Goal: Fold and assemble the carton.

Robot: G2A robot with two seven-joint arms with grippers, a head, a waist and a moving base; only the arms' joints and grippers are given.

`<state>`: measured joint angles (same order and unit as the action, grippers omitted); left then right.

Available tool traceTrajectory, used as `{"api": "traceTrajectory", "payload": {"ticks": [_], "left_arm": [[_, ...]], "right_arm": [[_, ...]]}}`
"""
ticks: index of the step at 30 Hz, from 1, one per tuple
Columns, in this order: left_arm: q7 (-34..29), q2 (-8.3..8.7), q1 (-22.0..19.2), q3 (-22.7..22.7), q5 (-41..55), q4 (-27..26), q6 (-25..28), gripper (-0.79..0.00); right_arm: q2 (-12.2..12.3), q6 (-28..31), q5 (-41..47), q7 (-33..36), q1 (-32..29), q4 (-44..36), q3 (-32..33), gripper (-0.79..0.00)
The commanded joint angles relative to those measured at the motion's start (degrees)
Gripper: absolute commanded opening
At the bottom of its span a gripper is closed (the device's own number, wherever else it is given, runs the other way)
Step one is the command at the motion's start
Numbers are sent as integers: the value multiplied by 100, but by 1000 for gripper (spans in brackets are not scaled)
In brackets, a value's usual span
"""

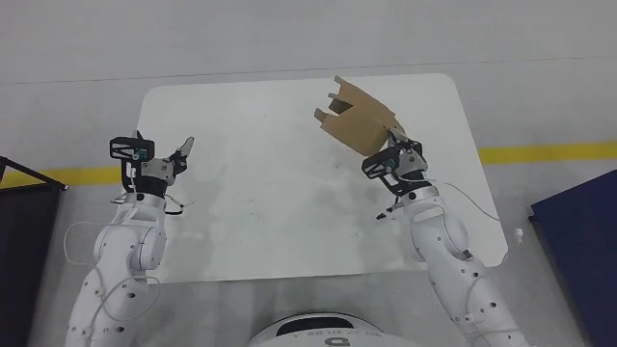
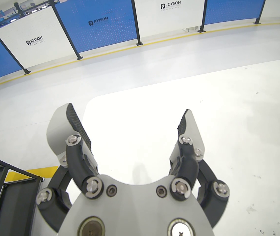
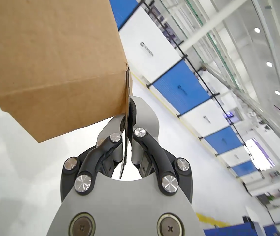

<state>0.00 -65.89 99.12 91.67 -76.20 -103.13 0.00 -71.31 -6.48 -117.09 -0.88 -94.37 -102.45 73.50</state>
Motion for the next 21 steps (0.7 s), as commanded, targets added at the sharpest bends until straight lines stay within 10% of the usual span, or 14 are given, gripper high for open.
{"api": "traceTrajectory", "payload": {"ticks": [1, 13, 21], "left_arm": [[0, 0, 0, 0, 0, 0, 0, 0], [0, 0, 0, 0, 0, 0, 0, 0], [0, 0, 0, 0, 0, 0, 0, 0]], "right_arm": [[14, 491, 412, -108, -65, -137, 56, -785], [7, 353, 438, -126, -11, -50, 97, -785], [14, -459, 338, -1749, -75, -281, 291, -785]]}}
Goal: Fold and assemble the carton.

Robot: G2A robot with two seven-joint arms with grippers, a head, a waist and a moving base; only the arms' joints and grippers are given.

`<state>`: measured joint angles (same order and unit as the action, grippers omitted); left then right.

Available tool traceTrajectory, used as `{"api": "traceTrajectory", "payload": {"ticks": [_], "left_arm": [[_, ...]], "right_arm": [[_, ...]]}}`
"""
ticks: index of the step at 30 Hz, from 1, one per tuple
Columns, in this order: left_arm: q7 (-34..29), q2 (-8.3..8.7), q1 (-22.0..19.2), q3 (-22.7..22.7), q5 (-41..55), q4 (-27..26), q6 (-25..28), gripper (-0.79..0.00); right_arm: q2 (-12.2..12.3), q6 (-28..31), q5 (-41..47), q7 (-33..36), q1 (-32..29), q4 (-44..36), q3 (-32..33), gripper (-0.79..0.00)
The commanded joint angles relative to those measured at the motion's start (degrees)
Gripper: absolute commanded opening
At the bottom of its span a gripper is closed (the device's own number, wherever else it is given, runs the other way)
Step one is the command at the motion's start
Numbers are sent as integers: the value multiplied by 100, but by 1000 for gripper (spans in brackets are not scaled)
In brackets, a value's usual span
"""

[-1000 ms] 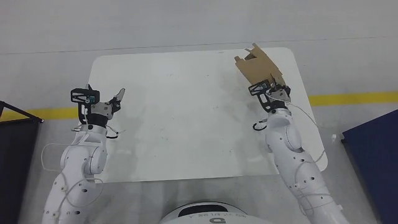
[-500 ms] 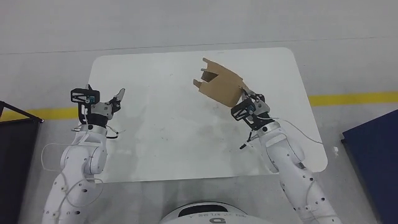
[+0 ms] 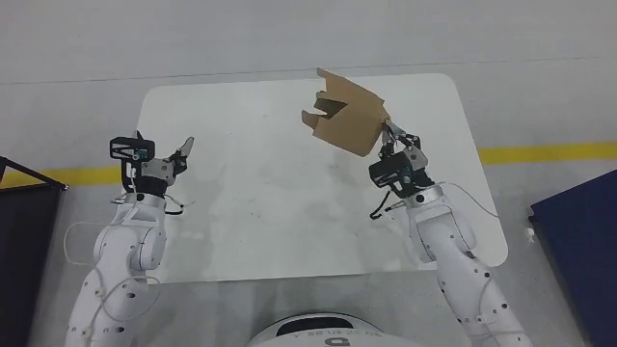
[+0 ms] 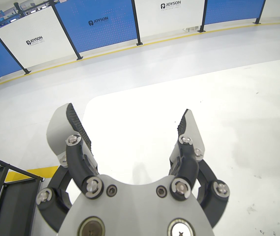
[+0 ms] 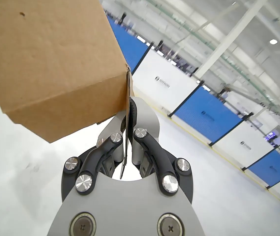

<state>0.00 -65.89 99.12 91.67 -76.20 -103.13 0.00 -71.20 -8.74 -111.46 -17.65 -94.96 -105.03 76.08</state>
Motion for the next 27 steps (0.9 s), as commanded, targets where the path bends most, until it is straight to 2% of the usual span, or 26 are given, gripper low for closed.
{"api": "traceTrajectory", "payload": {"ticks": [1, 10, 13, 15, 16, 17, 20, 22, 25, 27], "left_arm": [[0, 0, 0, 0, 0, 0, 0, 0], [0, 0, 0, 0, 0, 0, 0, 0], [0, 0, 0, 0, 0, 0, 0, 0], [0, 0, 0, 0, 0, 0, 0, 0], [0, 0, 0, 0, 0, 0, 0, 0], [0, 0, 0, 0, 0, 0, 0, 0], [0, 0, 0, 0, 0, 0, 0, 0], [0, 0, 0, 0, 0, 0, 0, 0], [0, 0, 0, 0, 0, 0, 0, 0], [0, 0, 0, 0, 0, 0, 0, 0]], "right_arm": [[4, -422, -426, -153, -31, -41, 39, -785], [-34, -2560, -1883, -892, -59, 191, 74, -785], [-41, -2708, -1878, -1070, 20, 313, 84, -785], [-37, -2509, -1729, -1153, 33, 349, 92, -785], [-27, -2074, -1480, -1190, 35, 321, 74, -785], [-10, -1360, -1038, -1232, 31, 263, 59, -785], [108, 1631, 447, -1252, 118, 103, 332, -785], [208, 3824, 1376, -941, 265, 175, 578, -785], [334, 6672, 2868, -208, 647, 660, 806, -785], [447, 6674, 3924, 608, 829, 862, 282, -785]]}}
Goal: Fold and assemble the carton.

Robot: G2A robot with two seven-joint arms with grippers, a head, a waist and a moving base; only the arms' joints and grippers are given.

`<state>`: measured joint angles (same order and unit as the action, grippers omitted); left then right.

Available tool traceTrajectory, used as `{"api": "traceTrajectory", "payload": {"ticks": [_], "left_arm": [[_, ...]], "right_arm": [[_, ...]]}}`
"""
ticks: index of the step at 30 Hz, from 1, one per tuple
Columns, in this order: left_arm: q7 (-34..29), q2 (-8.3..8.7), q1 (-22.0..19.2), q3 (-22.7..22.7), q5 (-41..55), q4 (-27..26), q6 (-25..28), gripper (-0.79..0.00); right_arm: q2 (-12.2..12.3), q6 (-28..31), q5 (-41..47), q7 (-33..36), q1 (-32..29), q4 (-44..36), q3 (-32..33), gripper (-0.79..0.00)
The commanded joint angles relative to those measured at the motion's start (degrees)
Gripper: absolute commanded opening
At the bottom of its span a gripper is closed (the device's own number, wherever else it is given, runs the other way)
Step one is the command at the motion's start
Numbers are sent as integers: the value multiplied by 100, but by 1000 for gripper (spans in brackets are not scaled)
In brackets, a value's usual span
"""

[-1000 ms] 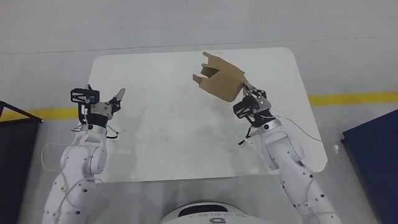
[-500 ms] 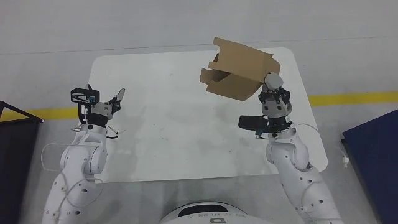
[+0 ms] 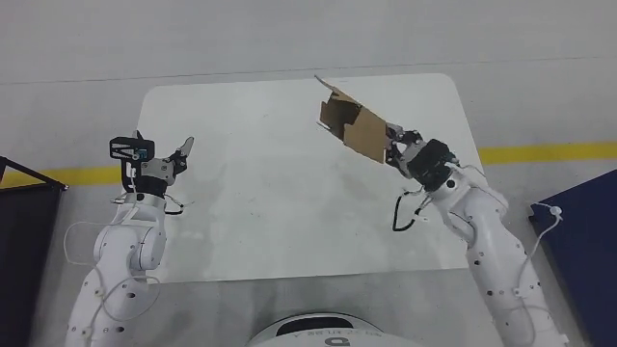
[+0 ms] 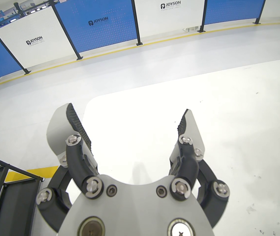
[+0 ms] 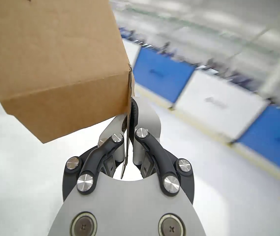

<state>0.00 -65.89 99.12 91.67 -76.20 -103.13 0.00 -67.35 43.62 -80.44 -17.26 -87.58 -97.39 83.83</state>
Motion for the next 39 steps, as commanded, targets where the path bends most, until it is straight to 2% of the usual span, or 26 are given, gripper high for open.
{"api": "traceTrajectory", "payload": {"ticks": [1, 2, 30, 33, 35, 39], "left_arm": [[0, 0, 0, 0, 0, 0, 0, 0], [0, 0, 0, 0, 0, 0, 0, 0], [0, 0, 0, 0, 0, 0, 0, 0], [0, 0, 0, 0, 0, 0, 0, 0], [0, 0, 0, 0, 0, 0, 0, 0], [0, 0, 0, 0, 0, 0, 0, 0]], "right_arm": [[154, 1438, 1438, 1058, 239, 110, -744, -785], [222, 1438, 1917, 1371, 321, 109, -951, -785], [221, 1395, 1939, 1361, 318, 126, -937, -785], [261, 1244, 2343, 1350, 422, 470, -591, -785], [309, 1390, 2731, 1421, 529, 755, -316, -785], [442, 1438, 4025, 1930, 701, 1042, -239, -785]]}}
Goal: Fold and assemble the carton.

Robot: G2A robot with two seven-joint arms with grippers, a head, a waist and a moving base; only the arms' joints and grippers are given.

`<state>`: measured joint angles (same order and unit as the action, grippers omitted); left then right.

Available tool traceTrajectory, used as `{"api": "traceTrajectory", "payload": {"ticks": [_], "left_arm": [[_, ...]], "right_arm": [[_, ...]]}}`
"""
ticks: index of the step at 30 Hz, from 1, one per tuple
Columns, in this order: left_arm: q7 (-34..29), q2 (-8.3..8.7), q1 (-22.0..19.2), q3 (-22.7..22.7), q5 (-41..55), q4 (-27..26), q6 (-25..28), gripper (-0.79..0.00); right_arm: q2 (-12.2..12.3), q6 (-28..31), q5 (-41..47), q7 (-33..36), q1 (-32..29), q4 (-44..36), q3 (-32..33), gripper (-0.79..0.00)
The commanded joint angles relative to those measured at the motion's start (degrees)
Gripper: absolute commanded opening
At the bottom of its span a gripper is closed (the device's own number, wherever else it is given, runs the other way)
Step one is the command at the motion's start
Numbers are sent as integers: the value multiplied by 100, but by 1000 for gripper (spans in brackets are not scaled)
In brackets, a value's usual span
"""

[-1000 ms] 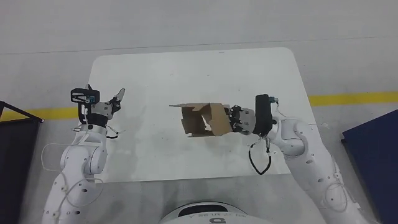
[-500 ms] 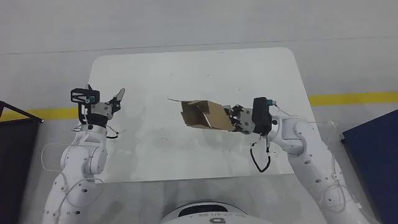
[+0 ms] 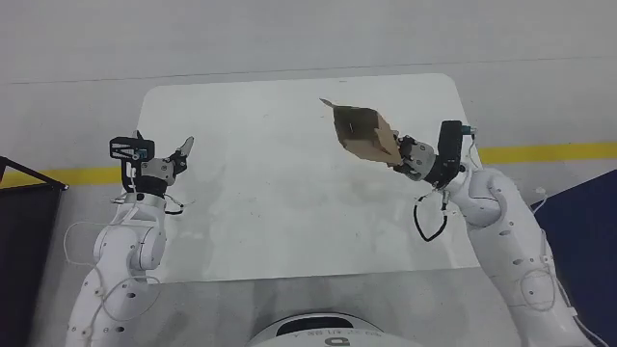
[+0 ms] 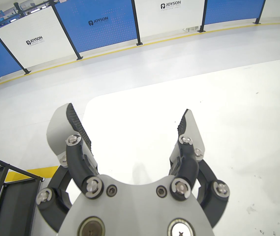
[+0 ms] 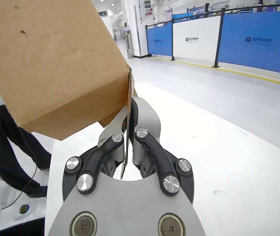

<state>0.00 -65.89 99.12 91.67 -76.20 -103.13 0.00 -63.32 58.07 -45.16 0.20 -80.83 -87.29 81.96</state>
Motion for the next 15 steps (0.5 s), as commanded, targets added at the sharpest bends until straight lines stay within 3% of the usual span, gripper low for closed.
{"api": "traceTrajectory", "payload": {"ticks": [1, 3, 15], "left_arm": [[0, 0, 0, 0, 0, 0, 0, 0], [0, 0, 0, 0, 0, 0, 0, 0], [0, 0, 0, 0, 0, 0, 0, 0]], "right_arm": [[86, -7, 1073, 370, 59, 81, -121, -785], [153, -7, 2034, 731, 99, 76, -314, -785], [153, -7, 2034, 731, 99, 76, -314, -785]]}}
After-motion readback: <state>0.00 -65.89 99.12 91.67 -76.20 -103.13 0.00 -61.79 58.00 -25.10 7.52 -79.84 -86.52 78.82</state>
